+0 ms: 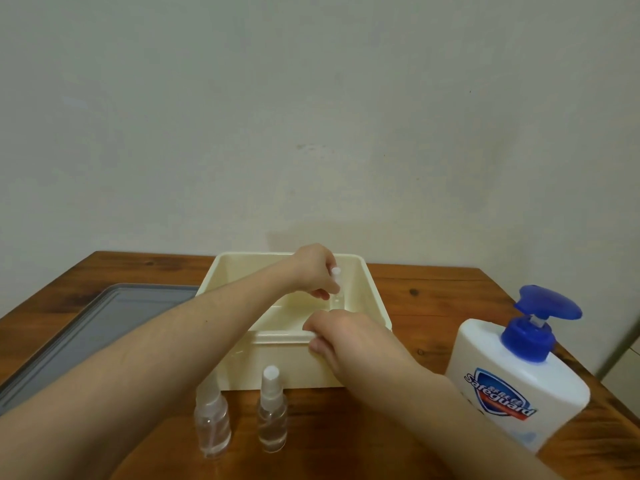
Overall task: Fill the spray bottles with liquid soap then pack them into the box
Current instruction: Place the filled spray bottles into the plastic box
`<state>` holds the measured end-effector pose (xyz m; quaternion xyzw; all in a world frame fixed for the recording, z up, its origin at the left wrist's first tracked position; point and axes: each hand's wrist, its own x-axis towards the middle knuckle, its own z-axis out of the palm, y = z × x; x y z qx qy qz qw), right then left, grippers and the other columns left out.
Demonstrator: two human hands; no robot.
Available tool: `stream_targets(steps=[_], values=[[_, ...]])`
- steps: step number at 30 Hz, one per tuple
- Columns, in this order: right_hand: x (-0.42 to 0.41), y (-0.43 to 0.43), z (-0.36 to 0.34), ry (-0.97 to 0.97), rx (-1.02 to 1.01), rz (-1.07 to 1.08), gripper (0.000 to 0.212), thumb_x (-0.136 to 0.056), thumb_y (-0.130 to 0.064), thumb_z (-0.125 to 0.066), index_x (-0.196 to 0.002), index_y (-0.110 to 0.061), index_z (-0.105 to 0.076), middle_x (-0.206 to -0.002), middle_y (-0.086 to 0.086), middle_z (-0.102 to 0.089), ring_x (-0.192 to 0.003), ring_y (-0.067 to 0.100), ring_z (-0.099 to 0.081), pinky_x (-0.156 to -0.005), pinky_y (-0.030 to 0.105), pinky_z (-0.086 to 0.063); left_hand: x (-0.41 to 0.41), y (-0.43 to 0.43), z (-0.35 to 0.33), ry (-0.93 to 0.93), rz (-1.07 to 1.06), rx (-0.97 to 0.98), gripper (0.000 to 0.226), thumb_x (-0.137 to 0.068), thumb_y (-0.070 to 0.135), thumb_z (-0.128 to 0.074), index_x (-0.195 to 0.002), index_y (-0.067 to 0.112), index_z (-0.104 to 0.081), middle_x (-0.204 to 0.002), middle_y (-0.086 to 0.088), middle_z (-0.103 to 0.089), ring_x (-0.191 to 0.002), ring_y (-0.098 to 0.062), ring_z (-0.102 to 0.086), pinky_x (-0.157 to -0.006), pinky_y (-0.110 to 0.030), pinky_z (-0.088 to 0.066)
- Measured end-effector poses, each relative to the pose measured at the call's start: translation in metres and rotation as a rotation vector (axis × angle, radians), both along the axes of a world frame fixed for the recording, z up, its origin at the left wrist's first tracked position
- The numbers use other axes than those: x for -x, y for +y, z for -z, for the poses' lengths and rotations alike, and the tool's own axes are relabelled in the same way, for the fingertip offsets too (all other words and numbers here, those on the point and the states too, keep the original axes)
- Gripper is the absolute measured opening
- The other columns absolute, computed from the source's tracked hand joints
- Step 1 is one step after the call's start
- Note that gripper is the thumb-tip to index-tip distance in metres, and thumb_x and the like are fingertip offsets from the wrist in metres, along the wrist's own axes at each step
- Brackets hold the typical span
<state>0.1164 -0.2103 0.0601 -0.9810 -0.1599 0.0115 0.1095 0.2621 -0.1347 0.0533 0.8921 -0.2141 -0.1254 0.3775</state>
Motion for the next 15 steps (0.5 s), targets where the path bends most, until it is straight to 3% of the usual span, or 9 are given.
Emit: stream_targets(steps=[6,11,15], values=[[-0.0004,0.0001,0.002,-0.01,0.014,0.003,0.03,-0.099,-0.016,-0.037,-0.127,-0.014,-0.047,-0.119,0.008,-0.058,-0.107,0.024,-0.056,-0.09,0.036,-0.046,-0.0022,-0.0055,0.0065,-0.025,0.0,0.016,0.01,-0.076,0.0,-0.066,-0.084,0.001,-0.059,-0.079,-0.014,-0.06,-0.068,-0.028,-0.065,-0.078,-0.041,-0.058],[-0.0011,-0.0002,0.0039,-0.021,0.017,-0.002,0.033,-0.098,-0.011,-0.039,-0.13,-0.015,-0.044,-0.12,0.007,-0.057,-0.108,0.023,-0.055,-0.091,0.035,-0.045,-0.0032,-0.0067,0.0063,0.0,-0.021,0.012,0.025,-0.079,0.002,-0.065,-0.101,-0.007,-0.059,-0.086,-0.016,-0.062,-0.067,-0.026,-0.065,-0.074,-0.037,-0.057],[-0.0023,-0.0009,0.0055,-0.025,0.017,0.001,0.034,-0.098,-0.011,-0.039,-0.132,-0.016,-0.043,-0.12,0.006,-0.057,-0.108,0.023,-0.055,-0.092,0.035,-0.046,-0.0022,-0.0044,0.0036,0.012,-0.004,-0.019,0.029,-0.079,0.007,-0.067,-0.105,-0.002,-0.057,-0.091,-0.017,-0.064,-0.07,-0.025,-0.066,-0.07,-0.032,-0.057]])
